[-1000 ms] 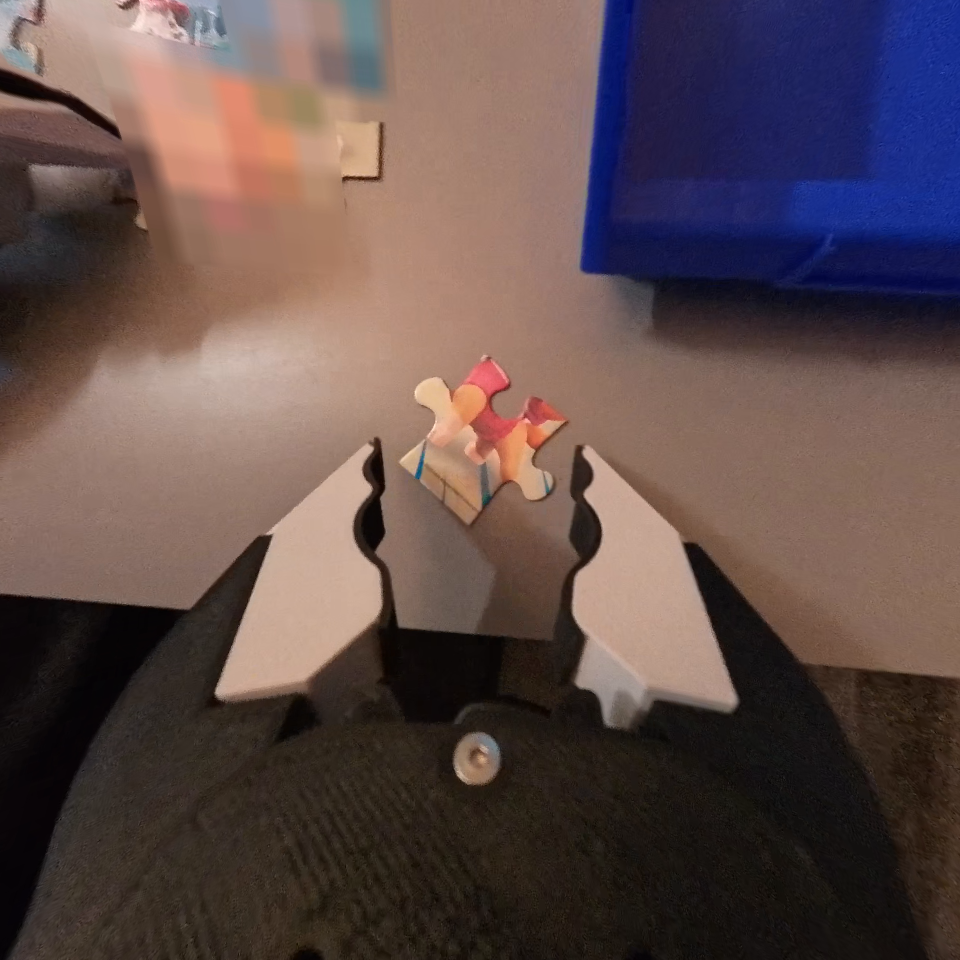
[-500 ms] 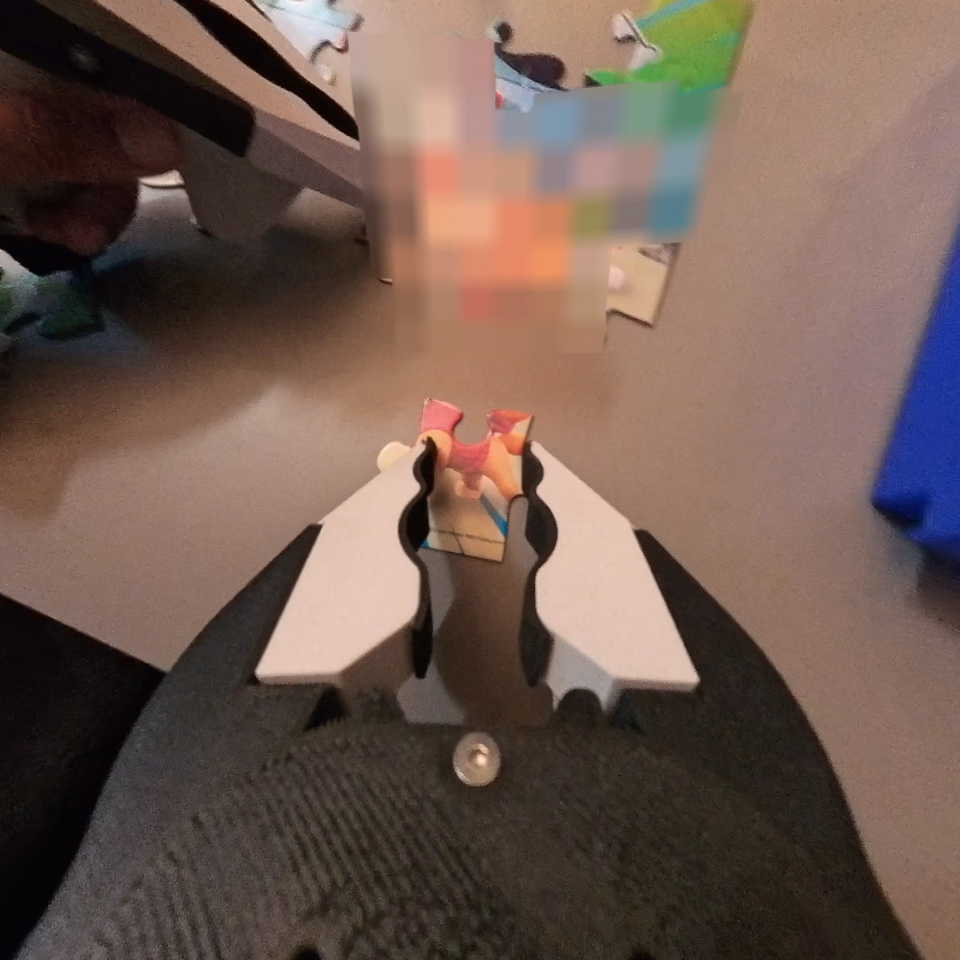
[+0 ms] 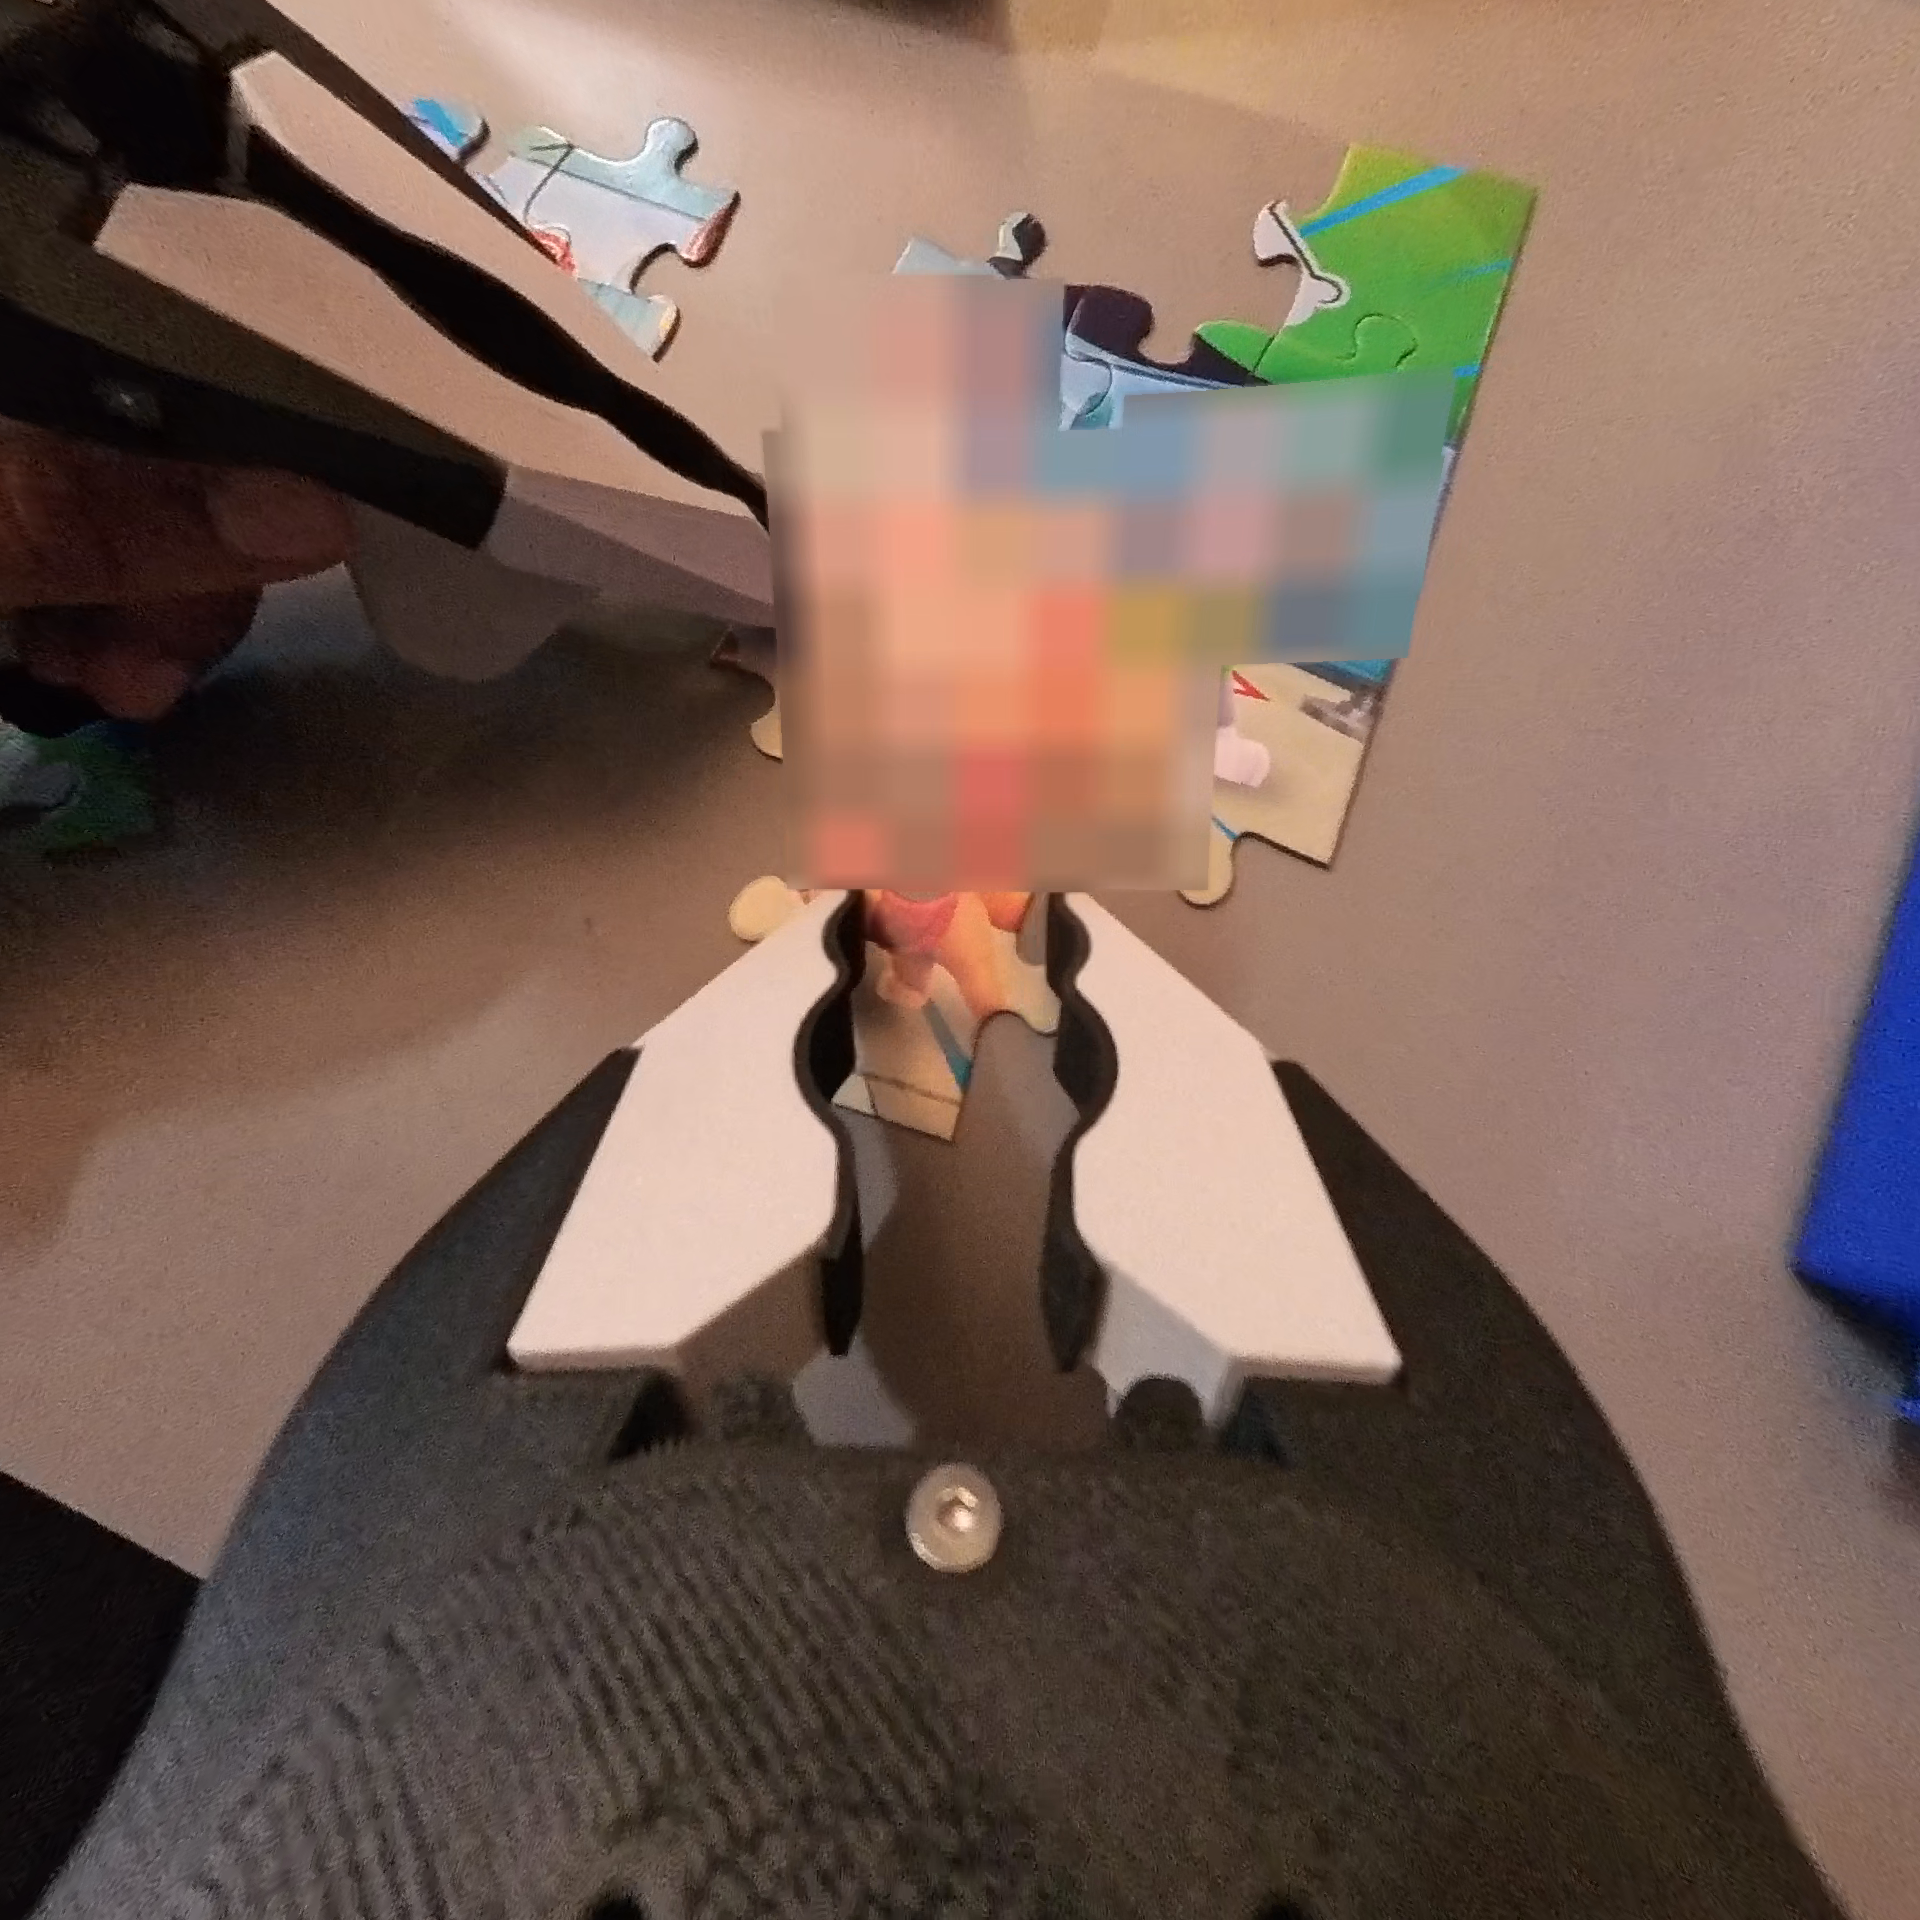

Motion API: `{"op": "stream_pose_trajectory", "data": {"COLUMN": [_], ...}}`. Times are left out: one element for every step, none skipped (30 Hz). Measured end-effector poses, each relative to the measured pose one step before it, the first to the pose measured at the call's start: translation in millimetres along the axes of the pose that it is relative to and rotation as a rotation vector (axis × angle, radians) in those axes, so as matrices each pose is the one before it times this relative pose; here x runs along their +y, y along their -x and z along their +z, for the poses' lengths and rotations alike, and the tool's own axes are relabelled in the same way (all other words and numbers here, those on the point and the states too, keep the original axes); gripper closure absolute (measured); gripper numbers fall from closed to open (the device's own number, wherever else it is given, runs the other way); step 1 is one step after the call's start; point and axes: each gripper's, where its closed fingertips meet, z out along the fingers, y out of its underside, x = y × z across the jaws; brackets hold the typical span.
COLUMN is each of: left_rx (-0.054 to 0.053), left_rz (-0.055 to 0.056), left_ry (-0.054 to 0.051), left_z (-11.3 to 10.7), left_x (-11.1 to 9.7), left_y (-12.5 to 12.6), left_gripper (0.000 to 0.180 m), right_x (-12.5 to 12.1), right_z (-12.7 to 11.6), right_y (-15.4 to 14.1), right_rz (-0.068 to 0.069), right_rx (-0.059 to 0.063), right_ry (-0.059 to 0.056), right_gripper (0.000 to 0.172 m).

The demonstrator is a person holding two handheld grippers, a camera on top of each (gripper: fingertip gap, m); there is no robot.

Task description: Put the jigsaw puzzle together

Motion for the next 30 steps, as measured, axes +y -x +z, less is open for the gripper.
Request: {"op": "stream_pose_trajectory", "data": {"left_rx": [0.0007,0.0001,-0.0004,-0.0006,-0.0003,0.0005,0.0008,0.0007,0.0002,0.0000,0.0003,0.0005,0.0006,0.0007,0.0008,0.0006,0.0003,0.0002,0.0003,0.0004,0.0004,0.0002,-0.0001,-0.0003,-0.0007,-0.0008,-0.0009,-0.0011,-0.0009,-0.0001], "left_rz": [-0.0008,-0.0006,0.0005,0.0011,0.0004,-0.0002,-0.0012,-0.0008,0.0001,0.0001,0.0001,-0.0007,-0.0005,-0.0004,-0.0008,-0.0007,-0.0003,0.0000,-0.0002,-0.0004,-0.0003,-0.0003,0.0003,0.0001,0.0004,0.0008,0.0005,0.0010,0.0010,0.0001], "left_ry": [0.0001,-0.0001,0.0002,0.0000,-0.0002,-0.0002,-0.0002,0.0003,0.0000,0.0000,0.0002,-0.0002,0.0000,-0.0004,-0.0001,0.0001,-0.0001,0.0001,-0.0001,-0.0001,0.0002,-0.0002,0.0003,0.0000,-0.0001,0.0003,0.0000,0.0002,0.0001,-0.0005], "left_z": [0.00,0.01,-0.02,0.01,0.01,-0.06,0.01,-0.02,0.00,0.00,-0.01,0.01,0.01,-0.04,-0.06,-0.01,0.01,-0.01,0.01,-0.07,0.06,-0.06,0.06,0.00,-0.06,0.05,-0.07,0.05,-0.01,0.04], "left_x": [-0.08,-0.02,0.08,-0.09,0.02,-0.01,0.01,0.00,0.00,0.00,-0.02,0.06,-0.05,-0.04,-0.01,0.04,-0.02,0.02,-0.06,0.05,0.04,0.03,-0.02,0.00,-0.04,0.07,-0.03,0.06,-0.02,-0.07], "left_y": [0.03,-0.05,0.00,0.00,-0.02,0.04,0.04,-0.06,-0.02,0.00,0.05,0.04,-0.03,0.00,-0.04,0.10,-0.06,-0.02,0.03,-0.05,0.05,-0.01,0.00,0.05,0.01,-0.04,0.04,0.02,-0.04,0.02], "left_gripper": [0.180,0.180,0.180,0.180,0.180,0.180,0.180,0.180,0.180,0.180,0.180,0.180,0.180,0.180,0.180,0.180,0.180,0.180,0.180,0.180,0.180,0.180,0.180,0.180,0.180,0.180,0.180,0.180,0.180,0.180], "right_x": [-0.02,-0.11,0.01,0.26,0.39,0.01,-1.06,-1.67,-0.96,0.45,0.84,-1.12,-0.63,-0.25,0.12,0.09,0.19,0.45,0.62,0.65,0.88,1.18,1.66,2.05,1.86,1.82,0.94,-1.34,-1.89,-0.54], "right_z": [-0.04,0.08,-0.02,-0.11,-0.59,-0.60,-0.38,0.12,0.94,1.94,1.96,0.55,0.55,0.26,0.20,-0.01,-0.04,-0.27,-0.40,-0.70,-0.97,-1.21,-1.45,-1.86,-1.96,-2.16,-2.33,-2.81,-2.81,-1.38], "right_y": [-0.20,-0.03,-0.01,-0.42,-0.68,0.12,0.92,2.00,2.30,1.10,-0.17,-0.51,-0.93,-1.58,-1.42,-0.16,0.12,0.41,0.64,1.17,1.28,2.03,2.59,2.74,4.05,3.43,2.84,2.38,0.87,-0.64], "right_rz": [0.0023,0.0011,0.0002,0.0004,-0.0007,-0.0071,-0.0069,-0.0012,0.0051,0.0093,0.0051,0.0031,0.0065,0.0026,-0.0021,0.0001,0.0003,-0.0064,-0.0075,-0.0039,-0.0013,-0.0068,-0.0157,-0.0120,-0.0072,0.0015,0.0057,0.0022,0.0056,0.0114], "right_rx": [-0.0002,-0.0001,0.0012,0.0046,0.0093,0.0061,0.0036,-0.0030,-0.0077,-0.0020,0.0047,0.0067,0.0078,0.0112,0.0098,0.0005,0.0007,0.0009,-0.0014,-0.0068,-0.0106,-0.0152,-0.0154,-0.0135,-0.0217,-0.0178,-0.0144,-0.0115,-0.0010,0.0037], "right_ry": [-0.0005,-0.0004,0.0018,0.0083,0.0159,0.0145,0.0042,-0.0035,-0.0015,0.0054,0.0052,-0.0083,-0.0026,0.0007,0.0032,0.0037,0.0048,0.0047,0.0027,0.0001,-0.0011,-0.0006,-0.0001,-0.0014,-0.0036,-0.0048,-0.0092,-0.0222,-0.0217,-0.0037], "right_gripper": [0.138,0.138,0.138,0.138,0.136,0.134,0.131,0.128,0.124,0.122,0.120,0.121,0.122,0.125,0.129,0.129,0.129,0.130,0.130,0.130,0.131,0.131,0.131,0.131,0.131,0.131,0.136,0.161,0.160,0.153]}}
